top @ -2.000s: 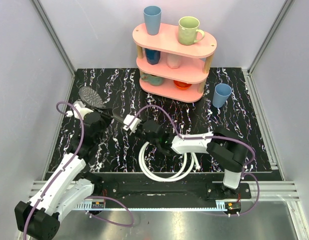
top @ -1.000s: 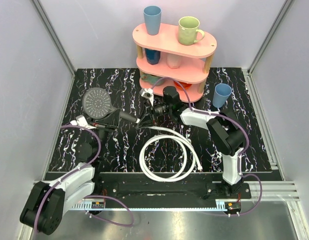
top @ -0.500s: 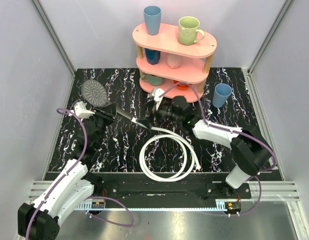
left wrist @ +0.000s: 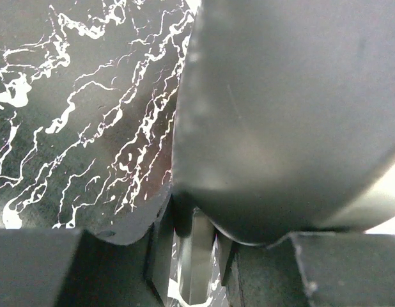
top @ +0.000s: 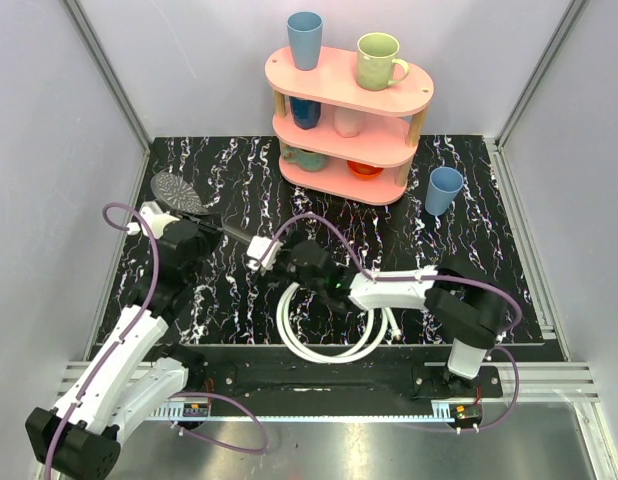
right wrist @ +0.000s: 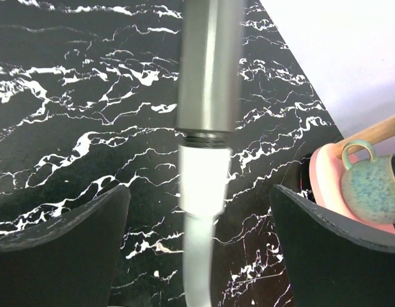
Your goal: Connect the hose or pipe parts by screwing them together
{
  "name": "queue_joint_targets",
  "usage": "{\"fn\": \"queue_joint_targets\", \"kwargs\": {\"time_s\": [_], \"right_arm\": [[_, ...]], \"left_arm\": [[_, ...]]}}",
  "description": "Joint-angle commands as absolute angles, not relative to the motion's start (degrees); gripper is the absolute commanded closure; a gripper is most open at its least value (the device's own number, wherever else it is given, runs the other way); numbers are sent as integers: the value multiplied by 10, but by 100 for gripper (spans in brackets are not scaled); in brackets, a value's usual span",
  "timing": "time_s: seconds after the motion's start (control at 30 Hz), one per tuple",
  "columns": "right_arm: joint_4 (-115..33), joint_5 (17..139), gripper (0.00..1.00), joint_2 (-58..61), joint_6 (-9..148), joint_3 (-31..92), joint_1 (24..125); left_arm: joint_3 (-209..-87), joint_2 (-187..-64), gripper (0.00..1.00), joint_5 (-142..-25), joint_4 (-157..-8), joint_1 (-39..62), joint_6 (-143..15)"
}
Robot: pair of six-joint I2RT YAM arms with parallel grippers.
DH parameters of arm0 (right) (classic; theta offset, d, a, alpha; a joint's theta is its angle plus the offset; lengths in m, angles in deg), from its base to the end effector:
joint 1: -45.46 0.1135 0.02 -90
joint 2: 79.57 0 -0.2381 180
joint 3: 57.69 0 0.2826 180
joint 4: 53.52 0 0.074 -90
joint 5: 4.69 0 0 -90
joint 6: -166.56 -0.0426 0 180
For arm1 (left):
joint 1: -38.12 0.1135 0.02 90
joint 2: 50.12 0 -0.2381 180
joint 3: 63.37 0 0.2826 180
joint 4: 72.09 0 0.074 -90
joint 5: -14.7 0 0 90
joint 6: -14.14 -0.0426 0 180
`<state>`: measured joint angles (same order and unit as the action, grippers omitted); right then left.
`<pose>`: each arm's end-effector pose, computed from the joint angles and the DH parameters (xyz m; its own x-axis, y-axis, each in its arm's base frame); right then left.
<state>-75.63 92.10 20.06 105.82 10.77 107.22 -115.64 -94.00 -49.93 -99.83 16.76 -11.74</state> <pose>0.2015 0.3645 0.1837 0.3356 -0.4009 -0.8524 -0.7514 0.4318 -0.4989 0.2247 -0.0683 0.2825 -0.0921 -0.8369 -0.5396 -0.2983 0.5402 -0.7869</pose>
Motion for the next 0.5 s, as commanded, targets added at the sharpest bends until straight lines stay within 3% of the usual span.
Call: {"fn": "queue_joint_targets", "kwargs": {"time_s": [0.0,0.17,0.37,0.47], "right_arm": [[-809,1026,3,239,1139,153,1106],[-826,1044,16,256,1147,177,1121],[-847,1064,41,279,1167,192,1129],[-866,1059,63,277,1166,187,1131]], "left_arm": [[-1219,-936,100,-494,-1037,166,-61],[-1235,-946,100,-485,-1094,166,-24],[-1236,-942,100,-482,-1117,166,-5],[-1229,-941,100,-493,-1119,166,7]]}}
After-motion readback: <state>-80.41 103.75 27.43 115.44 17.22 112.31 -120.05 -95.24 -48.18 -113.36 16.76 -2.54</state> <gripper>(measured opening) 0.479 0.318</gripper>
